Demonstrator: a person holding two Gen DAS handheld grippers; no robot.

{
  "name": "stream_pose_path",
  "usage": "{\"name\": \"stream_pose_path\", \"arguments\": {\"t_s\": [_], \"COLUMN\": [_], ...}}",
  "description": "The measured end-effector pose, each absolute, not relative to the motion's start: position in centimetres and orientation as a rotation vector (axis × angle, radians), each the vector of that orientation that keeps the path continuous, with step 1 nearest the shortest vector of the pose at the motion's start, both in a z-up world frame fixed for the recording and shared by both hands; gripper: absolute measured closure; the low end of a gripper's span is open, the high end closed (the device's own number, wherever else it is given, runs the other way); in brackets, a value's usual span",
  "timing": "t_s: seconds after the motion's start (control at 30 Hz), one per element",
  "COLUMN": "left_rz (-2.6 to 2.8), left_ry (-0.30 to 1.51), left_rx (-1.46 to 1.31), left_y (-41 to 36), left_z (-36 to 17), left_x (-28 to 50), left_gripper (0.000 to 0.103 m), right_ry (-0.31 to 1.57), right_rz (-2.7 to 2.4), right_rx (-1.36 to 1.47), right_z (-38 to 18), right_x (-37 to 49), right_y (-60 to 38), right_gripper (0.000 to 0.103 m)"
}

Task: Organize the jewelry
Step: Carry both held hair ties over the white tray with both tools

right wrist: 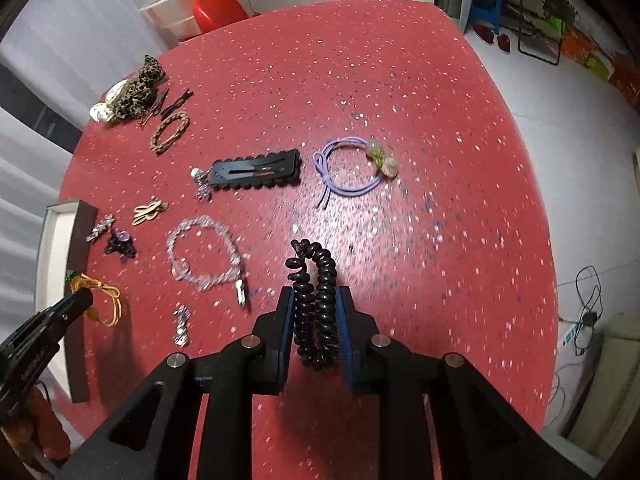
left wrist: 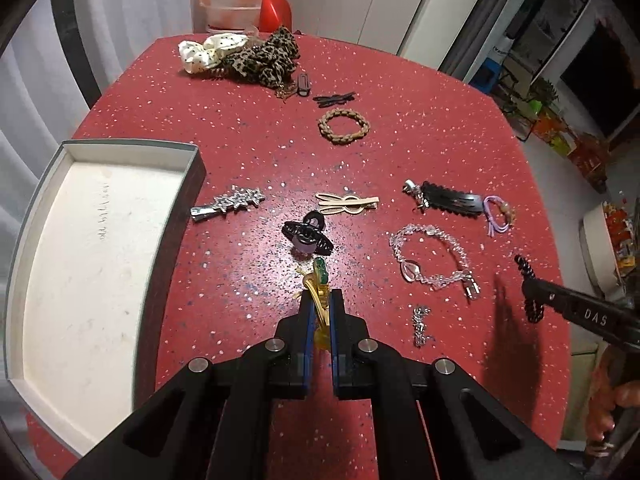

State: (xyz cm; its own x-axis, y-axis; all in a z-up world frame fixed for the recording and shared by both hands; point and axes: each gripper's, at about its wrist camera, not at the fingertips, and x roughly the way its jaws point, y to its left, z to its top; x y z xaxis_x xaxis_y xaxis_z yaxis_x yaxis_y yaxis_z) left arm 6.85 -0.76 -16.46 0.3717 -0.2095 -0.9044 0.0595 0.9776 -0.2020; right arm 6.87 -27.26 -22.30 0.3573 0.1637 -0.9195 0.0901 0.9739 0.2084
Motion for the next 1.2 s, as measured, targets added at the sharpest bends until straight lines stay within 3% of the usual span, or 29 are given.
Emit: {"name": "stream_pose_path", "arguments": {"t_s": [0.63,1.2], "left_rz": [-0.100,0.105], "left_ry": [1.060,1.029], "left_rx": [-0.208,-0.233], "left_y": [7.8,20.6], "left_z": [-10.6,-13.0], "left_x": [5.6,9.0], "left_gripper": [0.095,0.095], "right_ry": [1.135,1.114], "right_rz": [0.242,0.532], "right_rx": [0.176,0.060], "right_z": [-16.0,-15.0], "right_x": [7.8,13.6], "right_y": [-16.6,1.6], "right_gripper": [0.081,0.081]}}
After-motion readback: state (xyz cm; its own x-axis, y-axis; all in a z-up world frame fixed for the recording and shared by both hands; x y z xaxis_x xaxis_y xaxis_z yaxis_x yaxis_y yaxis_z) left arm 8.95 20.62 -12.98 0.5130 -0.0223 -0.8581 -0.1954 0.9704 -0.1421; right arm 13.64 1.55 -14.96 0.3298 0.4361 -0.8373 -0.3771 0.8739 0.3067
